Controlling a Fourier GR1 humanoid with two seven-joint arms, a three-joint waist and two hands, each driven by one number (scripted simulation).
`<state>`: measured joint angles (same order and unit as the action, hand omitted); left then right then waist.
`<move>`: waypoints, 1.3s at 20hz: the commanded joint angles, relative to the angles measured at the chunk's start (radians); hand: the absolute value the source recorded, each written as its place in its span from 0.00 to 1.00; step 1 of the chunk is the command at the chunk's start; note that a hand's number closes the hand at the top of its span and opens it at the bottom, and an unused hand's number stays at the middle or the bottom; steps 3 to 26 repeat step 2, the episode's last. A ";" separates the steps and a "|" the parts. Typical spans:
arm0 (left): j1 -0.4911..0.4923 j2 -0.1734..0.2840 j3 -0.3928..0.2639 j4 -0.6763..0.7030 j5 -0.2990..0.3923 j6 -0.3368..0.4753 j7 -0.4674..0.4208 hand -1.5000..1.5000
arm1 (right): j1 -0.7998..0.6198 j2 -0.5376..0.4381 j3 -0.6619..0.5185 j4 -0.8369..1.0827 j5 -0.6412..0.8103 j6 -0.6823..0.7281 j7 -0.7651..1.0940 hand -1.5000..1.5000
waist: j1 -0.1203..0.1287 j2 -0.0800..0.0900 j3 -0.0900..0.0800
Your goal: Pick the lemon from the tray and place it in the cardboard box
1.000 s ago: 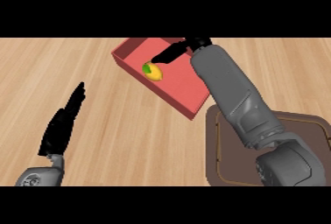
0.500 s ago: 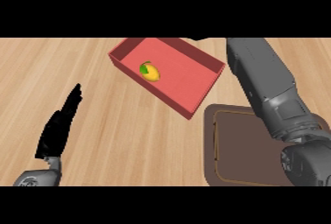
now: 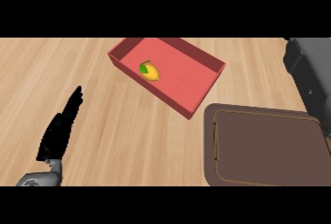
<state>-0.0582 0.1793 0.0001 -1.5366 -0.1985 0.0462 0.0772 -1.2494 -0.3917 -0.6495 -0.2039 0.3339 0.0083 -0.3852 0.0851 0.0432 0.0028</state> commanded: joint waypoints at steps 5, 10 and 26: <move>0.020 0.010 0.011 -0.015 0.013 -0.013 0.006 0.50 | 0.046 -0.144 -0.002 0.017 -0.004 0.177 -0.025 0.00 | -0.005 -0.006 0.001; 0.020 0.010 0.011 -0.015 0.013 -0.013 0.006 0.50 | 0.046 -0.144 -0.002 0.017 -0.004 0.177 -0.025 0.00 | -0.005 -0.006 0.001; 0.020 0.010 0.011 -0.015 0.013 -0.013 0.006 0.50 | 0.046 -0.144 -0.002 0.017 -0.004 0.177 -0.025 0.00 | -0.005 -0.006 0.001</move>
